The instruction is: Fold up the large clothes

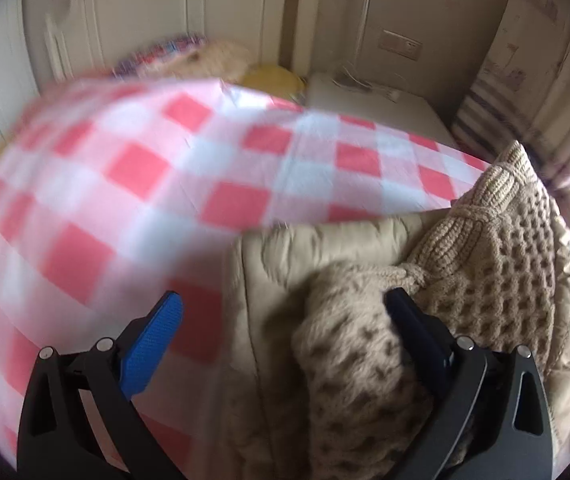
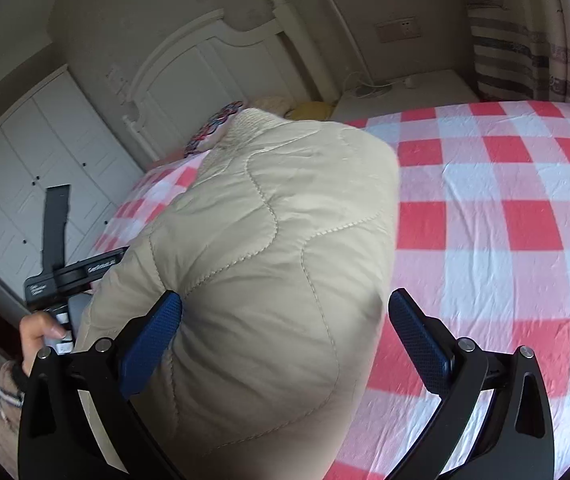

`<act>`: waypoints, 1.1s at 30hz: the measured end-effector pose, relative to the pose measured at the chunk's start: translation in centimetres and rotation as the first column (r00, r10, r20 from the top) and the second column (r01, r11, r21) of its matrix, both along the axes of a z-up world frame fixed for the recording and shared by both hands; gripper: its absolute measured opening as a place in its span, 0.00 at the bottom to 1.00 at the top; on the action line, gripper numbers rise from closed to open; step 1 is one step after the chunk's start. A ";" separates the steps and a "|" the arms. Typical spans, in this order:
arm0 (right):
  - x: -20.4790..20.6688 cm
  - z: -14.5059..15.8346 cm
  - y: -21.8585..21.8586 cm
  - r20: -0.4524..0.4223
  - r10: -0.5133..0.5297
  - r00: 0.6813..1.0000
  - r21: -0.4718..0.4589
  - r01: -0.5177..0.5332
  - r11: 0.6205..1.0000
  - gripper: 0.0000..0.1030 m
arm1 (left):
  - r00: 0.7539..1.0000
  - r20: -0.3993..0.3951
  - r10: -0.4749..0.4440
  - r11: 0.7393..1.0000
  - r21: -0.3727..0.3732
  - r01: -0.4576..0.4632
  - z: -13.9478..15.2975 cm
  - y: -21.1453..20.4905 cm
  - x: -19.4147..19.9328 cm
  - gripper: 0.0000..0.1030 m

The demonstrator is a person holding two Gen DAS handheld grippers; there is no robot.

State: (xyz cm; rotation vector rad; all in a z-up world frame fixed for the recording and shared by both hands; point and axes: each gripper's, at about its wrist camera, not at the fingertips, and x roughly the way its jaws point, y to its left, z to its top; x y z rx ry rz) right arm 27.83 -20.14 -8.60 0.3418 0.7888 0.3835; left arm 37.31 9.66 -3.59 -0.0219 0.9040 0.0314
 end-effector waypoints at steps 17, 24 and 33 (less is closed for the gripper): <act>-21.5 5.1 3.3 0.223 -0.104 0.969 -0.235 0.158 0.959 0.96 | 0.823 0.566 -0.049 0.991 0.131 -0.031 11.2 -3.2 -26.9 0.98; -26.6 3.5 5.4 0.352 -0.143 0.925 -0.282 0.250 0.926 0.96 | 0.816 0.577 -0.029 0.992 0.114 -0.045 6.2 -7.9 -33.8 0.98; -28.1 3.9 6.2 0.429 -0.127 0.894 -0.270 0.261 0.927 0.96 | 0.823 0.567 -0.021 0.990 0.126 -0.062 4.7 -8.3 -34.7 0.98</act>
